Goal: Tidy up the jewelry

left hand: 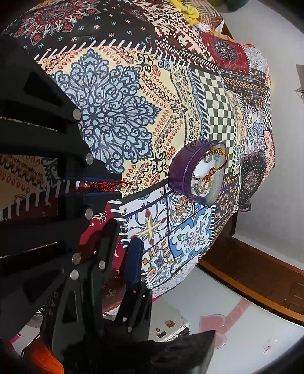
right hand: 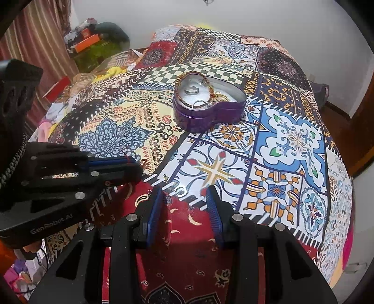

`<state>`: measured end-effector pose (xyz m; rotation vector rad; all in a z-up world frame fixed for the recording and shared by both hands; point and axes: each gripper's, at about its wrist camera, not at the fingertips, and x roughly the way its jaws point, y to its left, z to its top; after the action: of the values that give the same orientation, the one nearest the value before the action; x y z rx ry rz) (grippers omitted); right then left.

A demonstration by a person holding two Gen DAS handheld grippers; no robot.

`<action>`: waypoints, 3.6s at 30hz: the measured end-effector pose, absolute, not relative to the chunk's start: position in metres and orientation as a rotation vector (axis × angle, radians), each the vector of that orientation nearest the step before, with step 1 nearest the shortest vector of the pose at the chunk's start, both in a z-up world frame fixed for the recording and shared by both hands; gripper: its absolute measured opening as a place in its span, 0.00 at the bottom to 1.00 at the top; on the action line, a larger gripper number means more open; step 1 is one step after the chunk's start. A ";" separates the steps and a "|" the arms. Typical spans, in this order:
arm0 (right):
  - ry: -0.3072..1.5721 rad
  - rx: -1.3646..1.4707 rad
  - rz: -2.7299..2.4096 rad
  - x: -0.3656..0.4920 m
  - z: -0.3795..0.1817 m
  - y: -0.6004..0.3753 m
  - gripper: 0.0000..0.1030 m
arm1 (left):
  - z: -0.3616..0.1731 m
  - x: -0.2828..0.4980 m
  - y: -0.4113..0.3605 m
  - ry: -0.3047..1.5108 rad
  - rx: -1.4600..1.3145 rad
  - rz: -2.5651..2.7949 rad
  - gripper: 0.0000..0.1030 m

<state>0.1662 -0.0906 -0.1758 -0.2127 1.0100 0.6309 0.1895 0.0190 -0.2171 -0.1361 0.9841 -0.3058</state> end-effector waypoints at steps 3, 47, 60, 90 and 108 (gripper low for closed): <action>1.005 -0.215 0.627 0.167 -0.178 -0.090 0.29 | -0.213 0.189 0.022 0.973 -0.143 -0.299 0.05; 0.809 -0.102 0.579 0.216 -0.108 -0.102 0.08 | -0.135 0.239 0.036 0.751 -0.134 -0.264 0.05; 0.821 -0.097 0.562 0.245 -0.119 -0.099 0.08 | -0.154 0.274 0.034 0.792 -0.131 -0.272 0.05; 0.921 -0.157 0.643 0.272 -0.151 -0.075 0.08 | -0.188 0.316 0.032 0.908 -0.159 -0.314 0.06; 0.924 -0.209 0.664 0.265 -0.146 -0.063 0.25 | -0.165 0.293 0.045 0.859 -0.134 -0.267 0.11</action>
<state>0.2646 -0.0634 -0.1458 -0.2091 0.9236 0.6642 0.2930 0.0445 -0.1648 -0.1344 0.8592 -0.2672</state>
